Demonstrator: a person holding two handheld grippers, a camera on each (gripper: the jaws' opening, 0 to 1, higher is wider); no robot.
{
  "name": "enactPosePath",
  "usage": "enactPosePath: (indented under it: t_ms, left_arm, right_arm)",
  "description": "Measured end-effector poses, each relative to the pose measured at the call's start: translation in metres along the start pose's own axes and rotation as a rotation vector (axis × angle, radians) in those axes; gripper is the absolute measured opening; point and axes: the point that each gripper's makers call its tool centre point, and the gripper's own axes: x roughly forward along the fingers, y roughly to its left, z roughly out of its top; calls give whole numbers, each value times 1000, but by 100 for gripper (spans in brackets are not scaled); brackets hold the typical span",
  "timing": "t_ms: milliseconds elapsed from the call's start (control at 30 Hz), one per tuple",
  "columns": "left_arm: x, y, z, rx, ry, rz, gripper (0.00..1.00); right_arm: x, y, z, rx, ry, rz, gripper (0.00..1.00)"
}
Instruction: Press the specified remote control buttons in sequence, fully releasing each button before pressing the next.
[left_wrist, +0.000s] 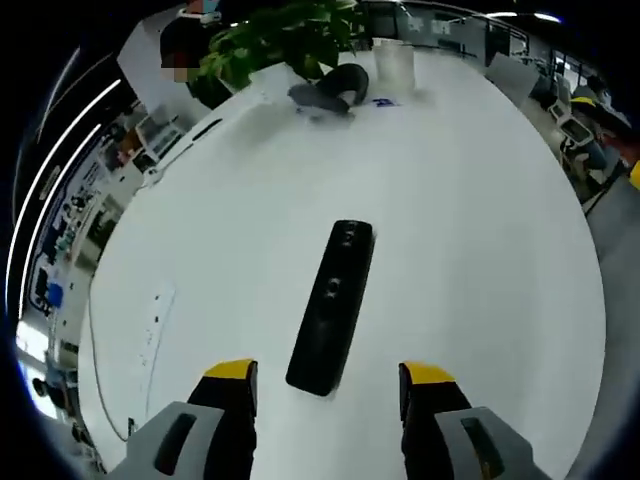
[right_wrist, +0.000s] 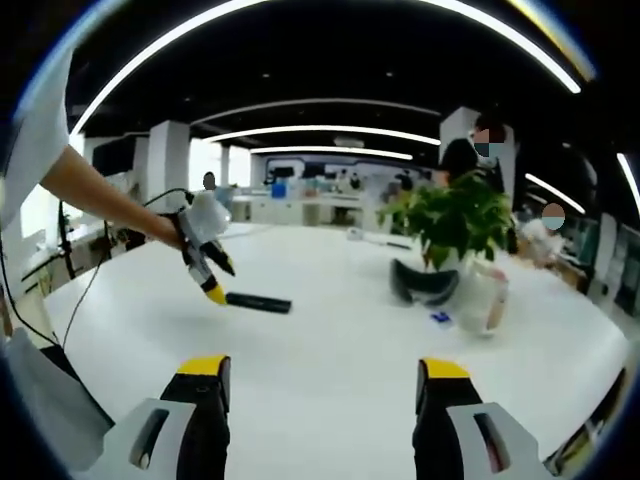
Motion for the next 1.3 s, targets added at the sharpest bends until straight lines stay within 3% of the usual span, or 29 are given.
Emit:
enactPosePath:
  t_ms: [100, 200, 467, 567, 933, 1033, 1300]
  left_arm:
    - [8, 4, 3, 19, 6, -2, 59]
    - [16, 9, -3, 66, 56, 5, 58]
    - [23, 12, -1, 104, 75, -19, 59]
    - [25, 16, -2, 95, 78, -39, 64]
    - [32, 17, -13, -110, 84, -196, 73]
    - [31, 16, -10, -76, 73, -197, 74]
    - [28, 7, -5, -17, 87, -221, 62]
  right_arm:
    - [1, 1, -1, -4, 5, 6, 74]
    - [1, 1, -1, -8, 8, 8, 74]
    - [2, 1, -3, -9, 16, 6, 74]
    - [3, 1, -4, -15, 24, 7, 74]
    - [5, 2, -5, -21, 31, 9, 73]
    - [5, 2, -5, -23, 32, 10, 73]
    - [5, 5, -5, -29, 35, 27, 72]
